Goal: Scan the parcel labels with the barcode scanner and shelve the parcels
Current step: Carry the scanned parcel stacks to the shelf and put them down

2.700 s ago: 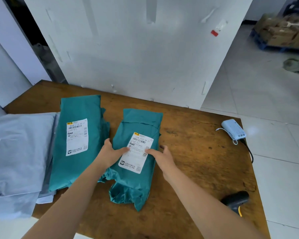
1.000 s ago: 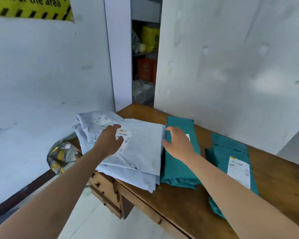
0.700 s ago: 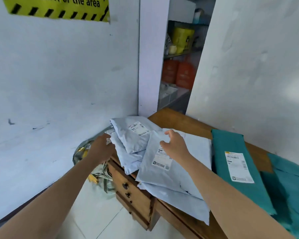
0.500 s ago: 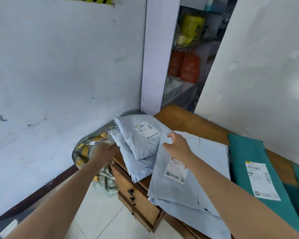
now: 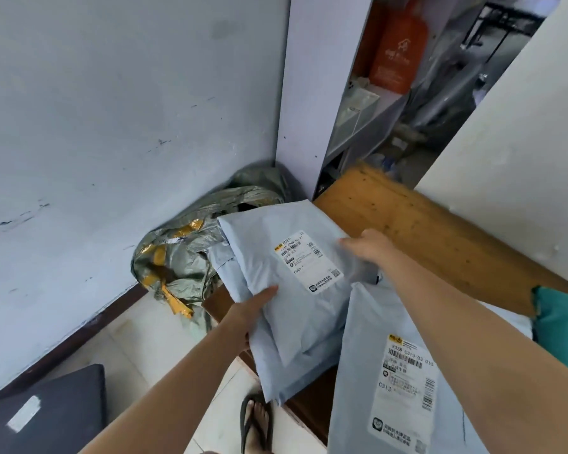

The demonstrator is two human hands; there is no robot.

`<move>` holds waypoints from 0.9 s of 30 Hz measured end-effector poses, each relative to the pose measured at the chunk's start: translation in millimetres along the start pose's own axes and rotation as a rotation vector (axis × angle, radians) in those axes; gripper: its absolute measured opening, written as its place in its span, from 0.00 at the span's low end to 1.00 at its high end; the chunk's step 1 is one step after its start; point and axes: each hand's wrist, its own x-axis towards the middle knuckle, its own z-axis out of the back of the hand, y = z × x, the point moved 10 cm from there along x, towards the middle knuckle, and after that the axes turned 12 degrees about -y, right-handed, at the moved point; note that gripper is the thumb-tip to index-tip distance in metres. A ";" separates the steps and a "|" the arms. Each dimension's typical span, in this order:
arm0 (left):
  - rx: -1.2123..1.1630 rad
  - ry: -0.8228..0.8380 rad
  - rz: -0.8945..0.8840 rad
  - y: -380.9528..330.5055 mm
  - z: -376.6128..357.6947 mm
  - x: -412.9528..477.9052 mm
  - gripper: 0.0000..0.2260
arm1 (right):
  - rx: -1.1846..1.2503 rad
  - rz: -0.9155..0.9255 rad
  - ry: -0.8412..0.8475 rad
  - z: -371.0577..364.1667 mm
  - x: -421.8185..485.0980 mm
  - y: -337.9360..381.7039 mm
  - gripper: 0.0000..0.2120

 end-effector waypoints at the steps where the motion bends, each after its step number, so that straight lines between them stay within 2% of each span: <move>1: -0.014 0.010 0.002 -4.1 -3.4 4.1 0.25 | -0.017 -0.036 0.021 -3.6 3.2 -3.9 0.32; 4: -0.009 -0.010 0.043 -1.5 -2.2 32.5 0.45 | 0.036 -0.158 0.134 -18.5 11.6 -15.1 0.42; 5: -0.004 -0.008 0.061 -0.7 -1.0 39.6 0.45 | 0.070 -0.204 0.197 -26.2 11.2 -18.6 0.49; 7: 0.035 0.029 0.090 -6.5 -4.0 37.4 0.34 | 0.111 -0.275 0.305 -44.8 15.2 -29.8 0.64; 9: 0.066 0.046 0.073 -19.2 -3.2 37.1 0.21 | 0.141 -0.292 0.355 -55.8 21.6 -33.4 0.68; 11: 0.084 0.021 0.004 -40.9 7.8 47.5 0.17 | 0.165 -0.313 0.380 -61.1 20.1 -27.4 0.64; 14: 0.114 -0.002 -0.123 -89.1 32.6 68.8 0.28 | 0.248 -0.344 0.450 -79.1 7.8 -11.4 0.59; 16: 0.196 -0.003 -0.164 -119.4 51.8 84.5 0.28 | 0.341 -0.371 0.501 -95.9 -8.9 5.2 0.59; 18: 0.254 0.020 -0.159 -139.0 65.1 96.2 0.29 | 0.472 -0.409 0.480 -109.5 -25.8 21.3 0.55; 22: 0.284 0.132 -0.087 -132.5 68.7 99.6 0.31 | 0.876 -0.536 0.290 -127.2 -41.1 27.1 0.25; 24: 0.262 0.177 -0.071 -127.4 64.6 96.6 0.31 | 0.995 -0.543 0.246 -127.0 -46.4 29.8 0.19; 27: 0.292 0.185 -0.164 -150.3 61.1 89.2 0.21 | 1.063 -0.500 0.254 -113.1 -51.2 49.9 0.15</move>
